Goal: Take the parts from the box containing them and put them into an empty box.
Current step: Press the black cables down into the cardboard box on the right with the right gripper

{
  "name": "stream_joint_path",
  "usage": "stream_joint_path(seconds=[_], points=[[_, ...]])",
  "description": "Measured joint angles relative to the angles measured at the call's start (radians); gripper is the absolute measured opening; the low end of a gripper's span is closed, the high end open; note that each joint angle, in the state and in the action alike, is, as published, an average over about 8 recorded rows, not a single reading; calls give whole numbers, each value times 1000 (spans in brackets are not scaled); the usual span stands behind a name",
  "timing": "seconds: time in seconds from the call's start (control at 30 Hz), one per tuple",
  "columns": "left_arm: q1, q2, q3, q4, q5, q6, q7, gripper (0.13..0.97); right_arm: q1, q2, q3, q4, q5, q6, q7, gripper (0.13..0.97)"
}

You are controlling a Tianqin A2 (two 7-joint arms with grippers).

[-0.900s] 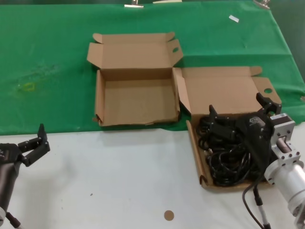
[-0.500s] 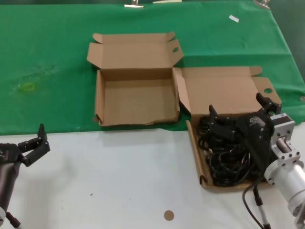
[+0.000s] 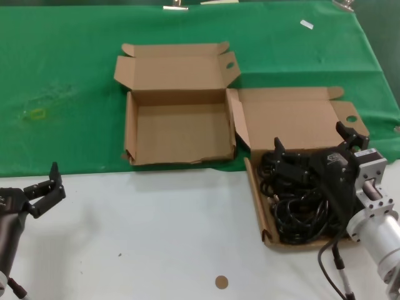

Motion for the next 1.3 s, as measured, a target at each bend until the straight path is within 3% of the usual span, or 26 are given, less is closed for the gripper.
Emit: stream_joint_path(seconds=[0.43, 0.73, 1.0, 1.13, 1.3], points=[[0, 0, 0, 0, 0, 0, 0, 947, 0, 0, 0, 0, 0, 0, 0, 966], [0, 0, 0, 0, 0, 0, 0, 859, -4, 13, -8, 5, 2, 25, 1, 966], [0, 0, 0, 0, 0, 0, 0, 699, -10, 60, -39, 26, 34, 73, 3, 966], [0, 0, 0, 0, 0, 0, 0, 699, -11, 115, -76, 49, 82, 111, -7, 966], [0, 0, 0, 0, 0, 0, 0, 559, -8, 220, -149, 87, 182, 174, -36, 966]])
